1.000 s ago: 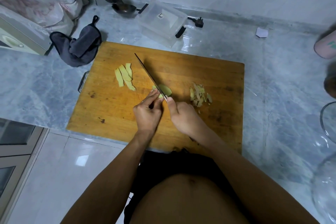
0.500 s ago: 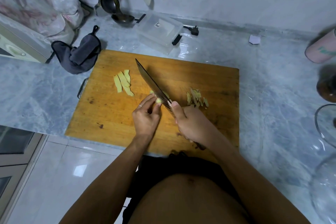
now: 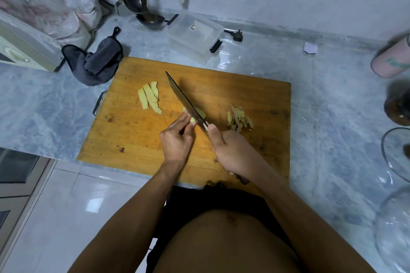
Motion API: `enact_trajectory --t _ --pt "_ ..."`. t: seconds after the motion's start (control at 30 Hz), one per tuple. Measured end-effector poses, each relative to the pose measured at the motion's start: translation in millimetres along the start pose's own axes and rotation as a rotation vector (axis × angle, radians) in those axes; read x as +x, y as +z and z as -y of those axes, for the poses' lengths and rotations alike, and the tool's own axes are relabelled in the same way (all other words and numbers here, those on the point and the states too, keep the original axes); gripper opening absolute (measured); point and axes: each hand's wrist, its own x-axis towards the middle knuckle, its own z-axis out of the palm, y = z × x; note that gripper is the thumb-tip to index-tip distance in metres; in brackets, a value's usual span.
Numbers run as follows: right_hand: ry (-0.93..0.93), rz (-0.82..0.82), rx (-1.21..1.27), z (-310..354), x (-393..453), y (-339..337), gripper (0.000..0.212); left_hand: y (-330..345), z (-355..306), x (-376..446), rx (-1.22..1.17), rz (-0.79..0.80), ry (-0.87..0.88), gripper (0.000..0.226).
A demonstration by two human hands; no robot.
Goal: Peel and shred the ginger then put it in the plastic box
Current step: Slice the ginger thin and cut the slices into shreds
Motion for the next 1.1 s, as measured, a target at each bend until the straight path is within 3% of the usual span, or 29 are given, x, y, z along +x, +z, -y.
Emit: enact_trajectory --t 0.27,0.67,1.1 --pt "-0.019 -0.006 -0.015 -2 5 9 0.07 1 1 -1 -0.028 -0.024 -0.038 0.027" --pt "0.006 0.036 0.042 -5 17 5 0.083 -1 6 1 -0.019 0.025 -0.014 0.029" --pt "-0.028 -0.052 0.026 0 35 24 0.061 -2 0 -1 -0.015 0.011 -0.033 0.027"
